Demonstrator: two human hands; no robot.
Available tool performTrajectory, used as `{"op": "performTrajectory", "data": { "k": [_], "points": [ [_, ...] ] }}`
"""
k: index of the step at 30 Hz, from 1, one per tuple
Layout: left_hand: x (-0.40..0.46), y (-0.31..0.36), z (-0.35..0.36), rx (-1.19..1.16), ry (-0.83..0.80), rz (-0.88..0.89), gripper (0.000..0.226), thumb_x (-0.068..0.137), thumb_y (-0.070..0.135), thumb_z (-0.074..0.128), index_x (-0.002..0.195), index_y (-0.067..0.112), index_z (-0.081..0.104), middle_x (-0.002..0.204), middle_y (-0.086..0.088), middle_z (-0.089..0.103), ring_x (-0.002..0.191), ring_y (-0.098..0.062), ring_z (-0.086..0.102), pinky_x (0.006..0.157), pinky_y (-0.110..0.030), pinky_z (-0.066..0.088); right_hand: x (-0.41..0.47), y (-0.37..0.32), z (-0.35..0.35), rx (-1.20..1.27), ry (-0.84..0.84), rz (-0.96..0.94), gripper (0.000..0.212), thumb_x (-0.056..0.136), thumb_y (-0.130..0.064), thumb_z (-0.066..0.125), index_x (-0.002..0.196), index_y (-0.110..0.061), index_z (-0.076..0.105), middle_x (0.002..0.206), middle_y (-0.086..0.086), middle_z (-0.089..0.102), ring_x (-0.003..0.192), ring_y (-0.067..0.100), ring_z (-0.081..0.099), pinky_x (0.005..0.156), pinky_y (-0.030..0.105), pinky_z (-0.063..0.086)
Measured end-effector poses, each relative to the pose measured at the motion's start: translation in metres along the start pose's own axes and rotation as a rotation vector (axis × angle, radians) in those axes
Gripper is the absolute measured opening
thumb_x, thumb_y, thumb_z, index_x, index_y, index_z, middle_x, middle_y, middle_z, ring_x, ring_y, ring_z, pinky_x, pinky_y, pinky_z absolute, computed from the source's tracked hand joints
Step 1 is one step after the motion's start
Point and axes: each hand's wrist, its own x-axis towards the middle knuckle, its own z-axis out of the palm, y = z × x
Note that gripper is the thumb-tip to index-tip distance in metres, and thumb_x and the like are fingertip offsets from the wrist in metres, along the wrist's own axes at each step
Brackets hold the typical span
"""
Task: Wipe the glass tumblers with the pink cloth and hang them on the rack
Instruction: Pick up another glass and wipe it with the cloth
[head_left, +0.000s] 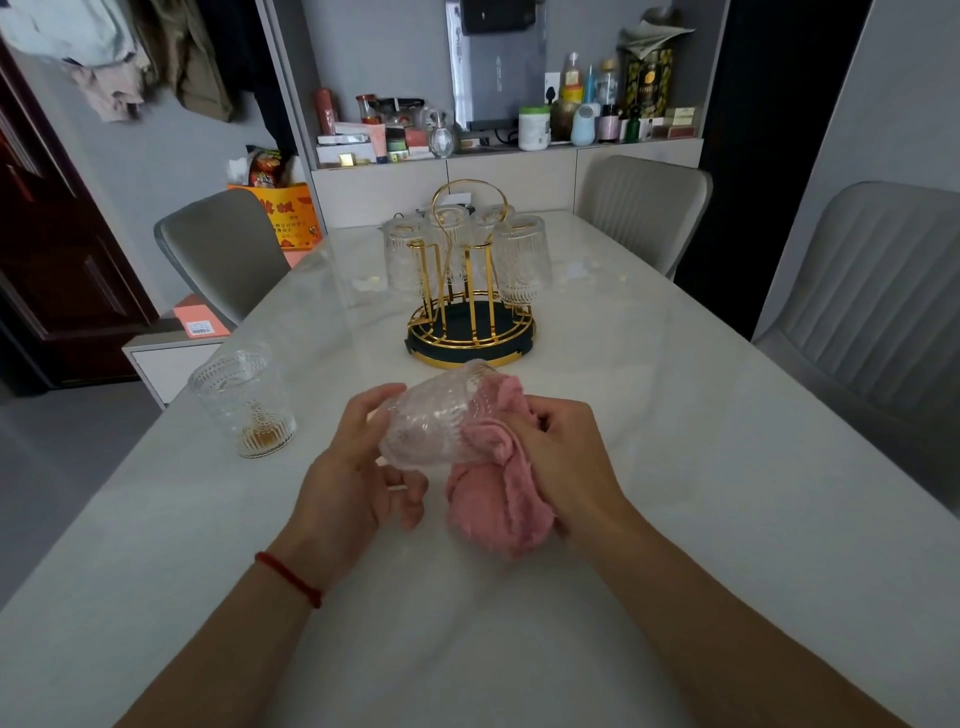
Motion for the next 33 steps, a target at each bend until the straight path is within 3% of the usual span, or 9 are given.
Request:
{"op": "performTrajectory", "data": {
  "k": [3,6,11,13,17,21,24,27,33],
  "points": [
    [0.001,-0.005,0.010,0.125,0.035,0.182,0.043,0.108,0.057,0.036,0.128,0.025,0.056,0.085,-0.011,0.056,0.053,-0.022,0.041,0.045,-0.029,0.039,-0.004,-0.010,-0.003,0.151,-0.092,0.081,0.040,0.081,-0.050,0.074,0.073,-0.012,0.079,0.063,0.001,0.068,0.065,0.015,0.065,0.064,0.031,0.058],
    [-0.001,-0.001,0.020,0.331,0.159,0.224,0.051,0.108,0.062,0.021,0.117,0.026,0.057,0.077,-0.016,0.047,0.055,-0.021,0.038,0.045,-0.026,0.033,-0.002,-0.011,-0.004,0.006,-0.101,-0.056,0.046,0.084,-0.053,0.070,0.088,-0.009,0.081,0.072,0.003,0.074,0.069,0.021,0.071,0.070,0.038,0.064],
    [0.000,0.007,0.007,0.326,0.143,-0.339,0.070,0.100,0.071,0.024,0.066,0.016,0.052,0.055,-0.008,0.044,0.041,-0.017,0.029,0.039,-0.015,0.021,0.005,0.000,-0.010,-0.209,-0.066,-0.291,0.023,0.099,-0.023,0.067,0.088,-0.006,0.078,0.071,0.014,0.071,0.067,0.037,0.068,0.060,0.053,0.056],
    [0.001,0.007,0.003,0.284,0.041,-0.362,0.074,0.100,0.072,0.024,0.069,0.013,0.056,0.057,-0.011,0.047,0.041,-0.018,0.033,0.040,-0.017,0.025,0.005,0.001,-0.009,-0.197,-0.038,-0.276,0.024,0.100,-0.021,0.066,0.085,-0.005,0.077,0.070,0.016,0.070,0.067,0.038,0.067,0.060,0.053,0.056],
    [-0.001,0.002,0.008,0.093,-0.011,-0.173,0.064,0.094,0.072,0.035,0.123,0.022,0.061,0.065,-0.009,0.048,0.046,-0.017,0.036,0.043,-0.020,0.030,0.005,0.000,-0.004,-0.085,0.006,-0.147,0.017,0.098,-0.021,0.069,0.091,-0.010,0.081,0.077,0.013,0.075,0.077,0.037,0.072,0.072,0.058,0.061],
    [-0.001,0.004,0.006,0.249,0.148,-0.236,0.071,0.096,0.079,0.023,0.079,0.018,0.054,0.058,-0.003,0.039,0.045,-0.015,0.027,0.041,-0.017,0.022,0.002,-0.006,-0.007,-0.103,-0.057,-0.234,0.018,0.099,-0.019,0.069,0.090,-0.009,0.081,0.074,0.013,0.074,0.071,0.036,0.071,0.068,0.055,0.060],
    [-0.005,0.014,0.002,0.364,0.085,-0.404,0.073,0.093,0.083,0.020,0.064,0.020,0.041,0.057,-0.002,0.035,0.041,-0.013,0.021,0.038,-0.013,0.018,0.002,-0.009,-0.013,-0.150,-0.083,-0.318,0.017,0.098,-0.017,0.068,0.090,-0.011,0.081,0.072,0.010,0.074,0.068,0.033,0.071,0.063,0.052,0.060],
    [-0.007,0.015,0.003,0.338,0.023,-0.451,0.071,0.094,0.081,0.024,0.065,0.019,0.042,0.058,-0.004,0.035,0.042,-0.014,0.024,0.037,-0.014,0.021,0.005,-0.006,-0.017,-0.136,-0.071,-0.315,0.018,0.095,-0.011,0.068,0.081,-0.015,0.078,0.067,0.010,0.070,0.061,0.029,0.067,0.059,0.047,0.059],
    [-0.006,0.009,0.013,0.058,0.059,-0.256,0.063,0.097,0.074,0.031,0.081,0.017,0.051,0.058,-0.004,0.036,0.045,-0.017,0.032,0.040,-0.020,0.028,-0.001,-0.003,-0.006,0.062,-0.040,-0.161,0.016,0.096,-0.017,0.073,0.094,-0.002,0.079,0.082,0.024,0.074,0.080,0.046,0.071,0.073,0.062,0.059]
  ]
}}
